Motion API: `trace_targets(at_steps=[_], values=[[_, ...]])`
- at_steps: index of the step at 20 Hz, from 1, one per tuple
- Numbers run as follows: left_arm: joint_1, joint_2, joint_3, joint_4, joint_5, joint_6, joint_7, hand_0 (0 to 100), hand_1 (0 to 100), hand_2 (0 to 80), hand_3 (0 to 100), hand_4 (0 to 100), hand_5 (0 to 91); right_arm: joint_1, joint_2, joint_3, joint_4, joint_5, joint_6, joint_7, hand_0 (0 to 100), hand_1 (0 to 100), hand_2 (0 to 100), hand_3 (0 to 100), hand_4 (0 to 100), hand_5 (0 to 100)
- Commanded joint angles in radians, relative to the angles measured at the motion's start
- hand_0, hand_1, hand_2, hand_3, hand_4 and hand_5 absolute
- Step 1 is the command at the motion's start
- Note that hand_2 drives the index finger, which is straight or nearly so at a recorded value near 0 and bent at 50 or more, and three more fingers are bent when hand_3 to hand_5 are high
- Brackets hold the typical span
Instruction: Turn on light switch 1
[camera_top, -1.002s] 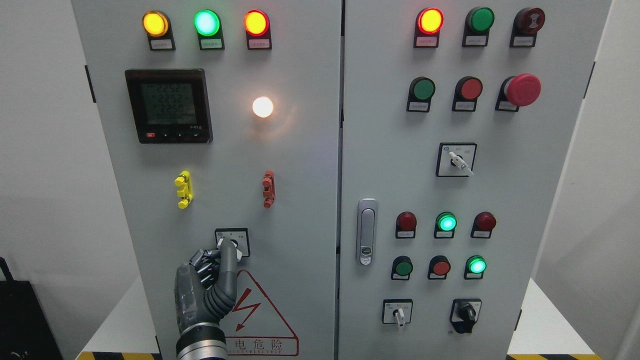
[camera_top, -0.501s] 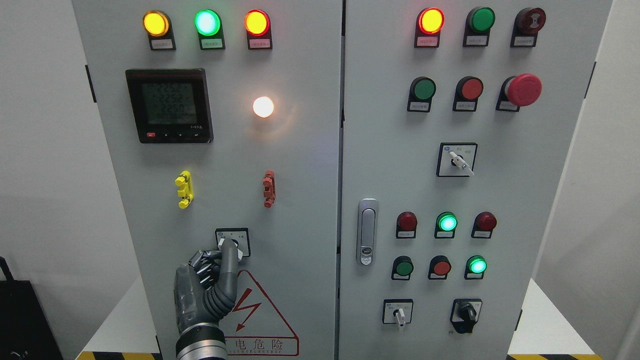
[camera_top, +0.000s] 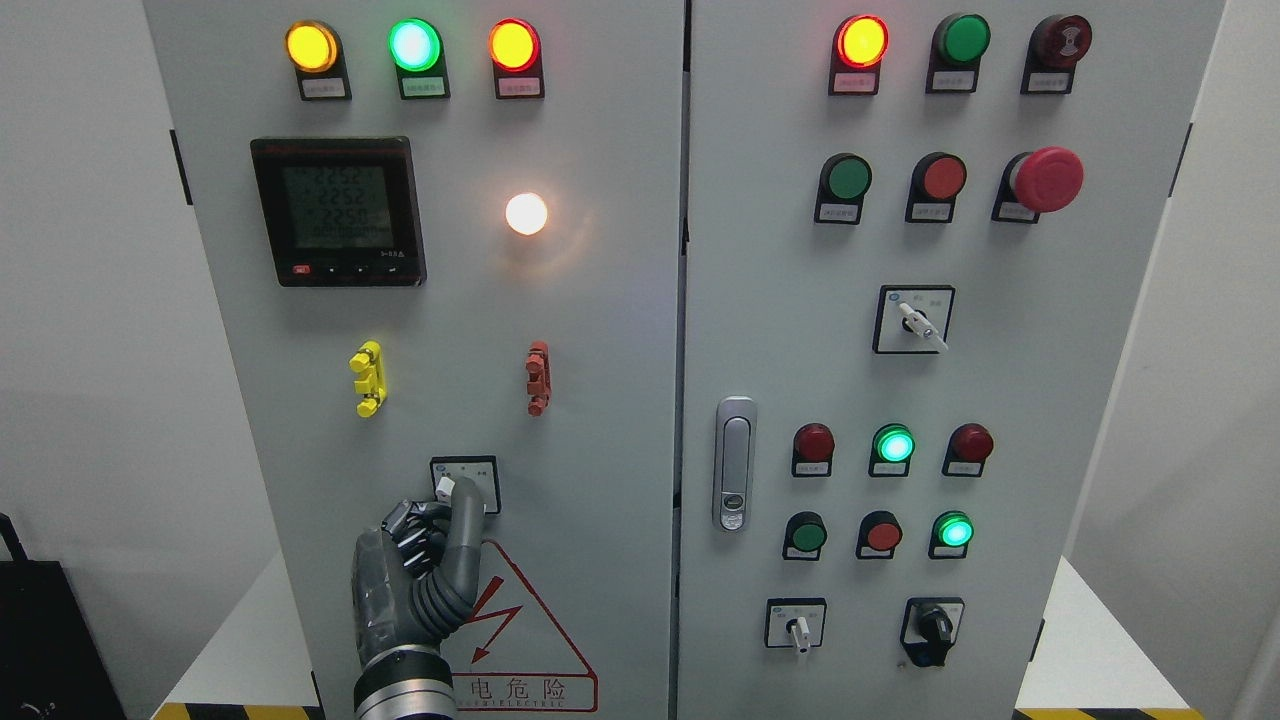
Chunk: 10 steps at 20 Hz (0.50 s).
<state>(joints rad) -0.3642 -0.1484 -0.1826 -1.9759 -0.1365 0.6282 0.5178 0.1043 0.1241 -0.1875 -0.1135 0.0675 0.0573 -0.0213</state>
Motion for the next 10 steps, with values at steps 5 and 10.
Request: trace_targets(at_steps=[5, 10], values=[[0.002, 0.0, 0.0, -0.001, 0.002, -0.002, -0.001, 27, 36, 60.8, 100, 99, 85.6, 0.0, 0.0, 0.0, 0.0, 0.0, -0.001, 0.0, 0, 0, 0, 0, 0, 0], [0.005, 0.001, 0.0, -0.001, 0.005, -0.002, -0.002, 25, 36, 60.9, 100, 99, 85.7, 0.0, 0.0, 0.0, 0.0, 0.0, -0.001, 0.0, 0, 0, 0, 0, 0, 0]])
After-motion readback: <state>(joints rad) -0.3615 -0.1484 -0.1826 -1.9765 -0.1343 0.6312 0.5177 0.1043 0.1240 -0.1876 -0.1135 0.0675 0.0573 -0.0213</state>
